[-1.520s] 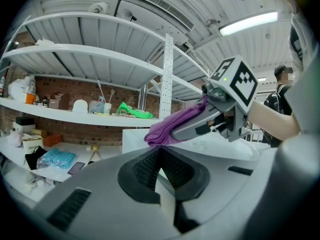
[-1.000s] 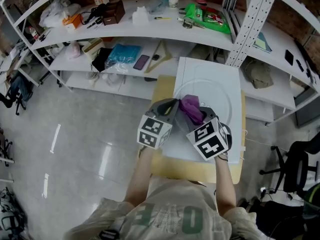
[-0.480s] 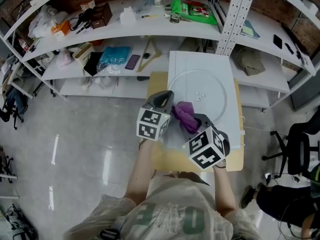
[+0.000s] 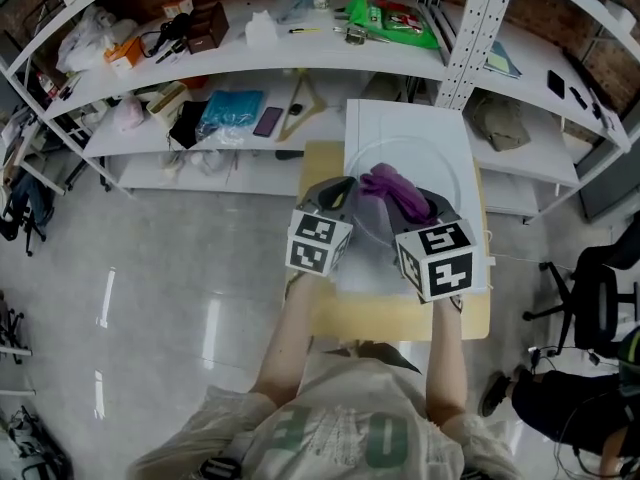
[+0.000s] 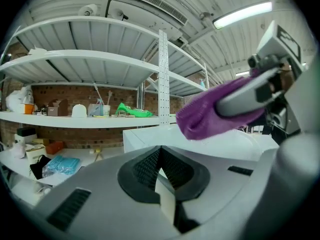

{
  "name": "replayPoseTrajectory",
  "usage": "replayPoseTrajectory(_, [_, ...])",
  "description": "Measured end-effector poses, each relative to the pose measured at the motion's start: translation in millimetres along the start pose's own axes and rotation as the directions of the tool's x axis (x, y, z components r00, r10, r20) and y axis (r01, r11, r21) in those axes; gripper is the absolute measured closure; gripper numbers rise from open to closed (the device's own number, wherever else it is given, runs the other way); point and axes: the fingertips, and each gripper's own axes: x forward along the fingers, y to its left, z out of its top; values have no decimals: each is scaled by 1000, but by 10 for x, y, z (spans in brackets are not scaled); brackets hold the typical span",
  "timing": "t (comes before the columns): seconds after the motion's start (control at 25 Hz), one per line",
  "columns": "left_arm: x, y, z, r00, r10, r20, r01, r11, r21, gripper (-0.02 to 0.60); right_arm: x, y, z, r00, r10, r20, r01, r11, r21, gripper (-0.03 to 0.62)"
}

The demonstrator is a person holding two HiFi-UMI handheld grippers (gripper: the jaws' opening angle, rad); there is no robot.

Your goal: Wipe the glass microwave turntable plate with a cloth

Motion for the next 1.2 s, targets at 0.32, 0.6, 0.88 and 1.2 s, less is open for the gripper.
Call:
replayPoseTrajectory(0.32, [24, 8, 5, 1000, -4, 3, 4, 1000, 2, 581, 523, -666, 297, 985, -171, 13, 168, 978, 126, 540])
replayPoseTrajectory(0.6, [48, -2, 5, 1000, 2, -11, -2, 1000, 19, 581, 862, -933, 102, 970, -221, -103, 233, 965, 118, 540])
replayPoseTrajectory(0.88, [38, 12, 15, 1000, 28, -12, -28, 999, 28, 581, 913, -849, 20, 970, -188, -157, 201, 977, 76, 540])
replayPoseTrajectory(1.2, [59, 35, 42, 999, 36, -5, -35, 999, 27, 581, 586, -628, -145, 967, -176, -184, 183, 983, 22, 540])
